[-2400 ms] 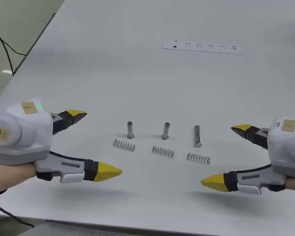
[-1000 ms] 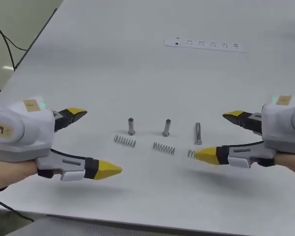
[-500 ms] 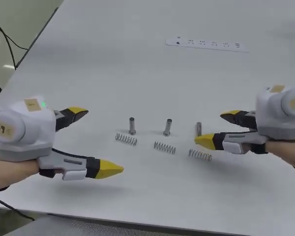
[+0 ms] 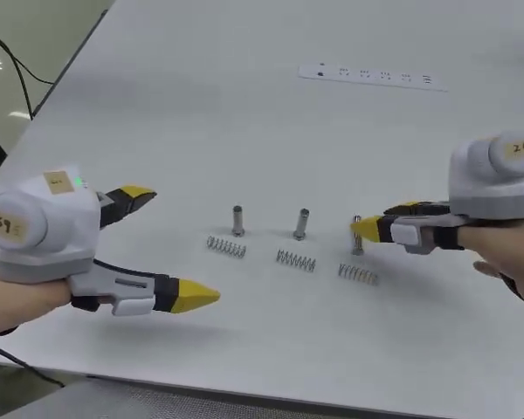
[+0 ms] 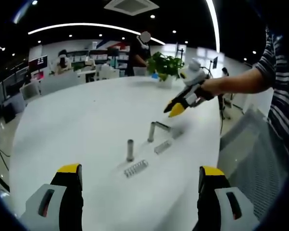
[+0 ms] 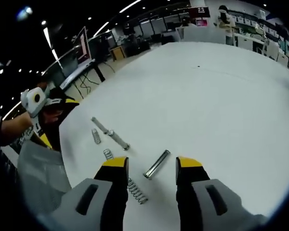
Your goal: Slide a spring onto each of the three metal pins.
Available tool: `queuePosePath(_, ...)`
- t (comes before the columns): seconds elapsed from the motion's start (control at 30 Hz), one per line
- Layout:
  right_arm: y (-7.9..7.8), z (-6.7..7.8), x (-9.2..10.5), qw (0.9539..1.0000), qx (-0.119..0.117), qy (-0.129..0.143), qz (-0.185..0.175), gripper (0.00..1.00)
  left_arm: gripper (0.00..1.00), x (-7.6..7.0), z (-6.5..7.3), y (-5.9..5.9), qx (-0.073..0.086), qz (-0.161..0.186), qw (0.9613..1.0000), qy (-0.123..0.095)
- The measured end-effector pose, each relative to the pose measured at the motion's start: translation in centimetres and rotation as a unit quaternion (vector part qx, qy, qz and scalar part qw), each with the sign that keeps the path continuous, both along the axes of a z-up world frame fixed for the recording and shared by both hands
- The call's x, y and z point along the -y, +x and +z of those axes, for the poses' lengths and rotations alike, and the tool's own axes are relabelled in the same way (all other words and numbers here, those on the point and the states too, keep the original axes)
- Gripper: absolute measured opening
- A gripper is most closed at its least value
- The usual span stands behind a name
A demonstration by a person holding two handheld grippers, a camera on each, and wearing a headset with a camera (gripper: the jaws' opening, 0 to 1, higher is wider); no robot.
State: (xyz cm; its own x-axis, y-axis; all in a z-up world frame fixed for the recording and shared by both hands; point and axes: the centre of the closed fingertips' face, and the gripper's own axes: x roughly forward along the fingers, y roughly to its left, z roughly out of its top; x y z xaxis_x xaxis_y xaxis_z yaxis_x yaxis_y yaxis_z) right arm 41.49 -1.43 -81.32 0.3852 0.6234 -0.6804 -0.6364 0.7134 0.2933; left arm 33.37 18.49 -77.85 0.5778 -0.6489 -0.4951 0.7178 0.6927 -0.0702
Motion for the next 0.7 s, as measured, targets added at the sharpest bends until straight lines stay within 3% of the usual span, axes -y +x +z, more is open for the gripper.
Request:
queuePosePath(0.33,0.5,-1.3,-0.4,0.9992,-0.03,-0.015,-0.021,0.27,0.98,-0.2,-0.1,0.0,-0.002,0.004,1.0,-0.003)
queuePosePath(0.4,0.4,-1.7,-0.6,0.9984,-0.048,-0.014,-0.027,0.25,0.98,-0.1,-0.1,-0.1,-0.003,0.004,1.0,-0.003)
queuePosePath(0.57,1.2,-2.1,-0.6,0.997,-0.055,-0.023,-0.049,0.22,0.98,0.0,-0.1,-0.3,-0.004,0.002,1.0,-0.003)
queuePosePath(0.7,1.4,-2.7,-0.5,0.9951,-0.073,-0.023,-0.062,0.21,0.98,-0.1,-0.1,-0.3,-0.006,0.003,1.0,-0.006)
